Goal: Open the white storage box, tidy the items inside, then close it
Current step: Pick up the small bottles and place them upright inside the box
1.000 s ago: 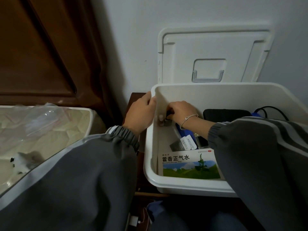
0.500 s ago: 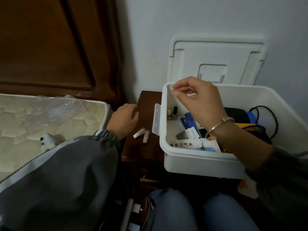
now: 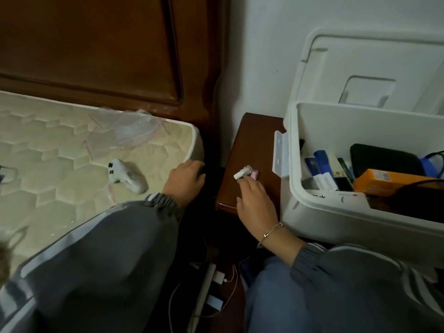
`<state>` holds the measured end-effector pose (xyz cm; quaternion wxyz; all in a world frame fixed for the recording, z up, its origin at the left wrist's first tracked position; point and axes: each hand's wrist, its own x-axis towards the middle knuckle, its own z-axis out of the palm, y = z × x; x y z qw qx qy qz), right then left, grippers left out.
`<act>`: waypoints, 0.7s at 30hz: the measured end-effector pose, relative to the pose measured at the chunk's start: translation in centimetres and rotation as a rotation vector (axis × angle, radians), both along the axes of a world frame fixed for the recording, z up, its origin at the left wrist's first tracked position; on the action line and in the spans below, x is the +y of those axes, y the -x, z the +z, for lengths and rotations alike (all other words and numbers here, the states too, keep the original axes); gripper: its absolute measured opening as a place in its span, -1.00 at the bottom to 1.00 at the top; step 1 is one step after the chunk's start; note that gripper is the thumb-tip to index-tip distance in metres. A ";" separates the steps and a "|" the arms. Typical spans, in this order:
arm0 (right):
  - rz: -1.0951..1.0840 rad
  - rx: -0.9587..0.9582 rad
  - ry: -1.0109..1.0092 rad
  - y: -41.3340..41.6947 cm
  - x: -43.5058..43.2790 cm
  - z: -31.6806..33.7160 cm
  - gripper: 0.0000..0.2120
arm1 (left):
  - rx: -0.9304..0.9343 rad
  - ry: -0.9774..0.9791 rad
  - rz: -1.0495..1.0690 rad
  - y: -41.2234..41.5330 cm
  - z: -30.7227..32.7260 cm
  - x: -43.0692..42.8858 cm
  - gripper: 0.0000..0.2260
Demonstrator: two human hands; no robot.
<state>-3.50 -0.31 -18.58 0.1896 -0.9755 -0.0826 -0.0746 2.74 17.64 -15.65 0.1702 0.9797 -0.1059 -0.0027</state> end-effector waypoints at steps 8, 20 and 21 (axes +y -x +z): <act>-0.182 0.082 -0.058 -3.1 -1.3 -2.7 -0.42 | -0.001 0.091 -0.119 -2.1 -3.3 -5.2 -0.64; -0.235 -0.017 0.060 -3.5 -1.7 -2.9 -0.63 | -0.027 0.205 -0.030 -3.4 -4.8 -8.1 -0.78; -0.236 -0.007 0.065 -3.4 -1.6 -2.8 -0.63 | -0.006 0.238 -0.001 -3.3 -4.5 -7.6 -0.78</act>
